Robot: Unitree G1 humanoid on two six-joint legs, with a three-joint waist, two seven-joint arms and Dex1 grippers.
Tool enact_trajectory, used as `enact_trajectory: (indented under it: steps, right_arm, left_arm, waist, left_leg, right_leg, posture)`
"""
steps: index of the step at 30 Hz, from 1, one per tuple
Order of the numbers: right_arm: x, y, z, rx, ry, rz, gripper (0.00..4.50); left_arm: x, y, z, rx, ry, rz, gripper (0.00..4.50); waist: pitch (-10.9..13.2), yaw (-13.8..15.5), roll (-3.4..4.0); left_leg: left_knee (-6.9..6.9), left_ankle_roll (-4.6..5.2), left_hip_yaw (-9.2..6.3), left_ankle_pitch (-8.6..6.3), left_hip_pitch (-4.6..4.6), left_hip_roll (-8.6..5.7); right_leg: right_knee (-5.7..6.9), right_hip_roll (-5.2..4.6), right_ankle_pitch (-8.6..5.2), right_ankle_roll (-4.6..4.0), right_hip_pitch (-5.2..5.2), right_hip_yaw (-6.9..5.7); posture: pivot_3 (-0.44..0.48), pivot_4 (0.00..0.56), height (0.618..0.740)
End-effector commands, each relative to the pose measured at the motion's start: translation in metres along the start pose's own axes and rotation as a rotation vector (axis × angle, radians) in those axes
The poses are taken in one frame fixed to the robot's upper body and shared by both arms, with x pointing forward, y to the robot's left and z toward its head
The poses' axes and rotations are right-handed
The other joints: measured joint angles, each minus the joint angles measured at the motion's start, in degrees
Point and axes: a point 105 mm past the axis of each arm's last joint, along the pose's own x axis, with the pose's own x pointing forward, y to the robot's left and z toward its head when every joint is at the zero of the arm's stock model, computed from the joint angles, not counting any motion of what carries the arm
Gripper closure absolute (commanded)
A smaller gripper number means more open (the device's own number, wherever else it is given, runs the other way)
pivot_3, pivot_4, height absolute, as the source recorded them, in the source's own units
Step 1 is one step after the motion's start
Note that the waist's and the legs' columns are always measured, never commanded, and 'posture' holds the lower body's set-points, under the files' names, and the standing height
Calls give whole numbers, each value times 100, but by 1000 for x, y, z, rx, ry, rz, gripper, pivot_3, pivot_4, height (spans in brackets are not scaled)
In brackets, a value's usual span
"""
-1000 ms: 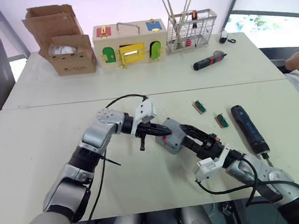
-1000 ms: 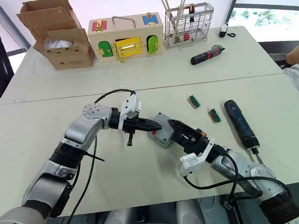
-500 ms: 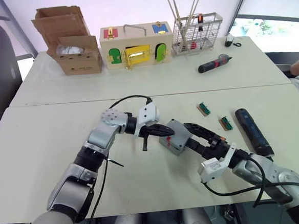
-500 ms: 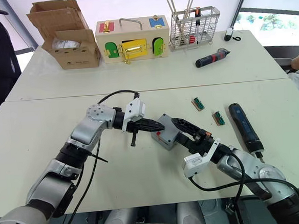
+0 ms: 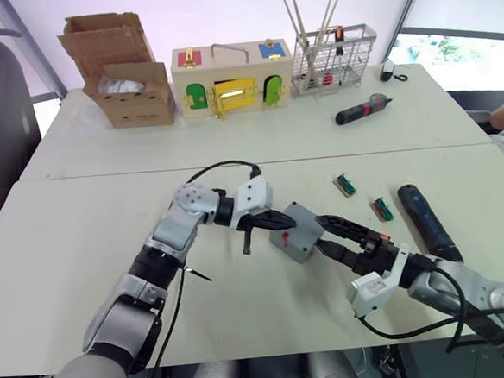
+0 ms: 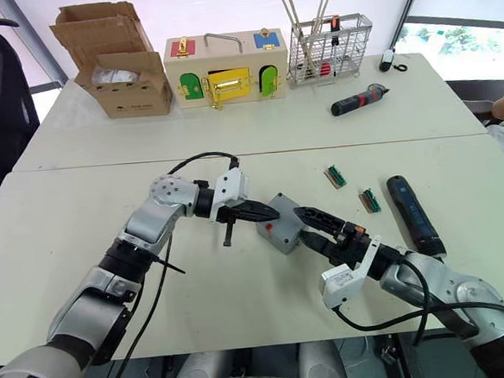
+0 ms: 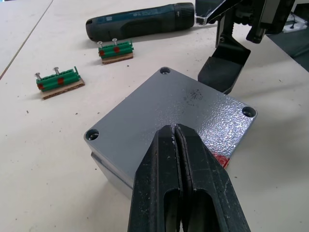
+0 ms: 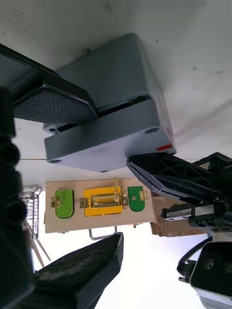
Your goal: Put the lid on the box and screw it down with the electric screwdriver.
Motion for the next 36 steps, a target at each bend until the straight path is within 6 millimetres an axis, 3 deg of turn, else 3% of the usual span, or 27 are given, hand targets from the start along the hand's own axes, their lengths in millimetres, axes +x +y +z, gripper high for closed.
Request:
enact_trajectory:
  steps: [1,11,16,18,25,29,36]
  right_arm:
    - [-4,-16,-2,-25,1,-40,408]
    - [-19,-12,-3,12,54,-24,408]
    - [-25,-10,-6,112,133,-70,408]
    - [-24,-11,-6,155,159,-93,408]
    - [-22,-27,-17,426,300,-268,2493]
    - [-25,-35,-29,639,376,-372,4444]
    - [-17,-24,-26,1227,369,-407,4444]
  left_arm:
    - [7,-23,-56,-132,192,-52,4500]
    - [10,-23,-53,-105,168,-40,4500]
    - [-6,-11,-1,-181,-72,-17,4500]
    - [-12,-11,9,-194,-107,-24,4500]
    - [-49,5,75,-260,-345,41,4500]
    - [-67,25,74,-332,-389,166,4500]
    - [-73,51,28,-331,-263,357,4500]
  waist:
    - [-1,-10,-1]
    - [-41,-3,18]
    - [-37,-28,19]
    - [-29,-30,28]
    - [36,-16,35]
    - [36,-25,35]
    - [41,-11,34]
  left_leg:
    - [0,0,0,0,0,0]
    - [0,12,-2,-7,4,2]
    - [-4,13,-1,-8,-5,6]
    - [-9,10,-1,-6,-17,8]
    - [-6,-24,0,14,-57,9]
    - [0,-33,1,19,-96,7]
    - [-6,-46,-2,26,-98,9]
  right_leg:
    - [-1,0,0,0,0,0]
    - [-4,1,0,-1,3,0]
    - [-5,2,0,0,-7,2]
    - [-3,4,0,1,-22,2]
    - [10,0,1,2,-66,4]
    - [27,0,1,3,-114,5]
    - [68,2,1,3,-138,2]
  posture:
    - [0,150,737]
    - [0,150,737]
    - [0,150,737]
    - [0,150,737]
    - [0,150,737]
    - [0,150,737]
    - [0,150,737]
